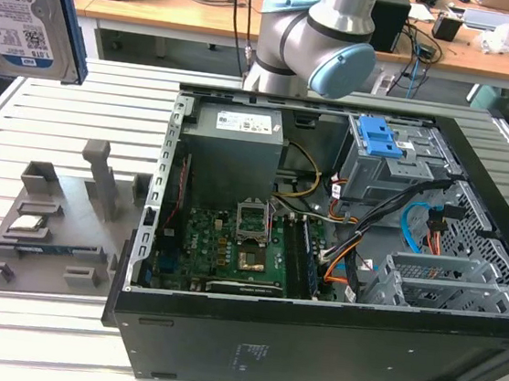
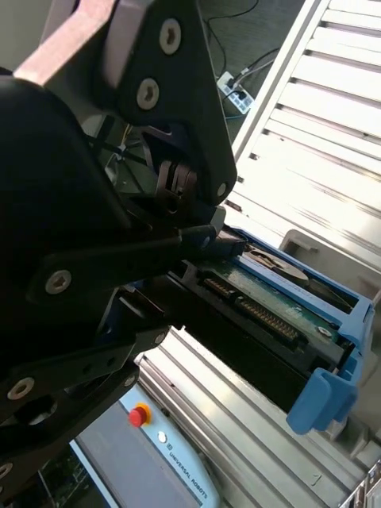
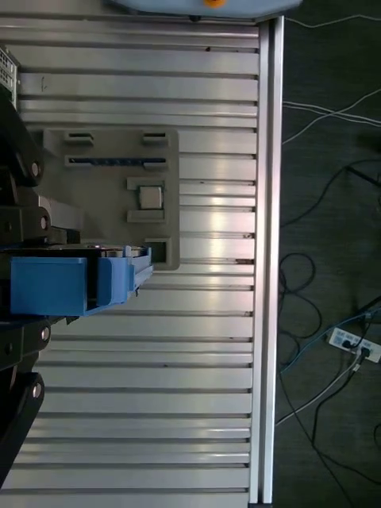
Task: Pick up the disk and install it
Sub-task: 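Pick up the disk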
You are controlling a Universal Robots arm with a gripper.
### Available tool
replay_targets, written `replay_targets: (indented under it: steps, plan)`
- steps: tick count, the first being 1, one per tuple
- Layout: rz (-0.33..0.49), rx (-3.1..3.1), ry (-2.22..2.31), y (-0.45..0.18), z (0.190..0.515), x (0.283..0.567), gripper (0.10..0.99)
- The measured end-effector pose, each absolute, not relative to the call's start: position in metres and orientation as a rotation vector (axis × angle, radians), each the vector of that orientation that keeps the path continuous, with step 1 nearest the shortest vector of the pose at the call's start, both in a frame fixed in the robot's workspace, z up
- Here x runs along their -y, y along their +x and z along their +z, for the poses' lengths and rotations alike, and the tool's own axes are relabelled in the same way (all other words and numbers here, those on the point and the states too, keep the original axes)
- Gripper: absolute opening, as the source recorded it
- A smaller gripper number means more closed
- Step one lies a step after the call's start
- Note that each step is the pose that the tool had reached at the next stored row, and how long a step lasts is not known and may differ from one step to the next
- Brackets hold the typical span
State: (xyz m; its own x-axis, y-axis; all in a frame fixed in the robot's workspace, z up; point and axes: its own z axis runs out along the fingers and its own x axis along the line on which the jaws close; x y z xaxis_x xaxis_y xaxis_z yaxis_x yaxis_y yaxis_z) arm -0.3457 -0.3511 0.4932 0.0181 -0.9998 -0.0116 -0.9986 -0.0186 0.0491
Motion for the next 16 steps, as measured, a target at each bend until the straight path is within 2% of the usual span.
replay_targets:
  steps: [7,16]
  plan:
    - [-0.067,2.181,2.222,-0.346,0.521,0.35,0.365]
    - [-0.067,2.181,2.222,-0.344,0.524,0.35,0.365]
